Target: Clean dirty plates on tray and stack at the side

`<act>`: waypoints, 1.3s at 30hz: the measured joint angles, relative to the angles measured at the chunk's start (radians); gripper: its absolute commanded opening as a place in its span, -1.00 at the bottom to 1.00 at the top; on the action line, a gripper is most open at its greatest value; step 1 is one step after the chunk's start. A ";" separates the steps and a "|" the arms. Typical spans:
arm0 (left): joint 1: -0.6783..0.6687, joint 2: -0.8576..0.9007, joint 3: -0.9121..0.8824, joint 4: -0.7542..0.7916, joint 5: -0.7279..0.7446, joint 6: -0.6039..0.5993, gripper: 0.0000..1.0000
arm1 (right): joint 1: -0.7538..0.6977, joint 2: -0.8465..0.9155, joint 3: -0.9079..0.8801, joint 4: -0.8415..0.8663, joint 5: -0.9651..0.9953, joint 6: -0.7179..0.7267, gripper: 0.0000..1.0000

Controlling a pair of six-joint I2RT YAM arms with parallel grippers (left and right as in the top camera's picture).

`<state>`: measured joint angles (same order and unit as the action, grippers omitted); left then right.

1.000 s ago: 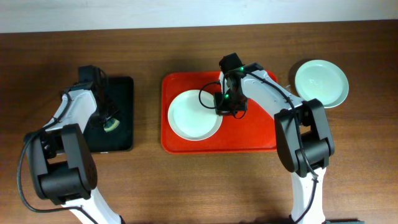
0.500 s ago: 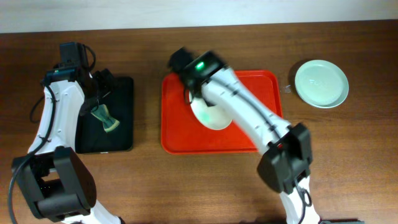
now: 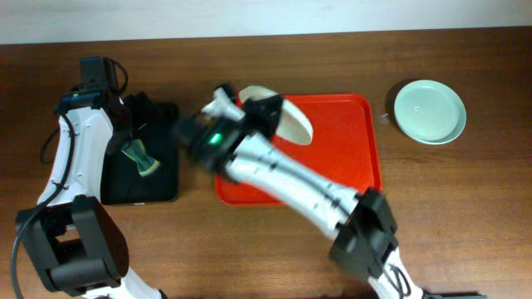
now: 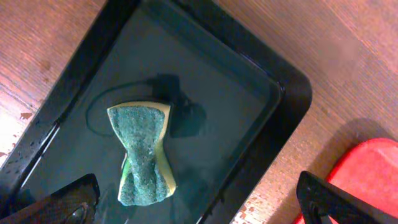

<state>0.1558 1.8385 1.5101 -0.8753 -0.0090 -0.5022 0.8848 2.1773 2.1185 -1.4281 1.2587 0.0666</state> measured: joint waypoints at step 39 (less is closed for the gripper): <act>0.000 0.000 0.000 0.000 0.003 0.000 0.98 | -1.409 -0.310 -0.343 0.249 -1.561 -0.012 0.97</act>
<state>0.1558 1.8385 1.5101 -0.8753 -0.0063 -0.5022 -0.5240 1.8671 1.7760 -1.1790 -0.3019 0.0544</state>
